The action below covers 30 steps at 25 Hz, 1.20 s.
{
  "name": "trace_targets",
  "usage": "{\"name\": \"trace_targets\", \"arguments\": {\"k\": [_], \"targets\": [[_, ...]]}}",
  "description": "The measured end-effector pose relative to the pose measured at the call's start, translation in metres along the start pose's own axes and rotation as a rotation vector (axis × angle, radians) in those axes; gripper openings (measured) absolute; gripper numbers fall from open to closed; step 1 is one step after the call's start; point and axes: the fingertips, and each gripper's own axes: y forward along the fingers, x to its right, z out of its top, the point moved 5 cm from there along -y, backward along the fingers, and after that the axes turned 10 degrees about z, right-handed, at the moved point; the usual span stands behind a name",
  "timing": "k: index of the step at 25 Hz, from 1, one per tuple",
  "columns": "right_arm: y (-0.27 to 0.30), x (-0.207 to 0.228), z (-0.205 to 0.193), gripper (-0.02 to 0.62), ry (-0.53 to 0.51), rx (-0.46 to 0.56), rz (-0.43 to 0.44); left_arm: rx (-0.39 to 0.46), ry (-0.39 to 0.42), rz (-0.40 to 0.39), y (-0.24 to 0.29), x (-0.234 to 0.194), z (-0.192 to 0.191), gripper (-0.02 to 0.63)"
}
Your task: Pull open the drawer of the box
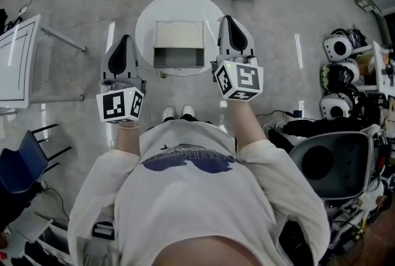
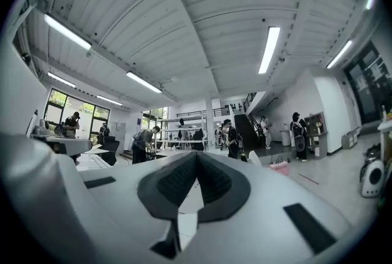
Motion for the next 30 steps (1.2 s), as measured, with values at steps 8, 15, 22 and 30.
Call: {"name": "trace_targets", "arguments": {"k": [8,15,22,30], "targets": [[0.009,-0.013,0.001,-0.002,-0.077,0.002,-0.010,0.013,0.004,0.012,0.024,-0.015,0.006,0.008],[0.009,-0.010,-0.003,-0.002,-0.089,-0.002,-0.030,0.011,0.035,0.027,0.035,-0.009,0.003,0.008],[0.014,-0.015,-0.001,-0.003,-0.110,-0.002,-0.022,0.023,0.058,0.018,0.050,0.003,0.007,0.008],[0.016,-0.013,-0.005,-0.003,-0.119,-0.029,-0.017,-0.003,0.059,0.027,0.051,0.000,0.002,0.008]]}}
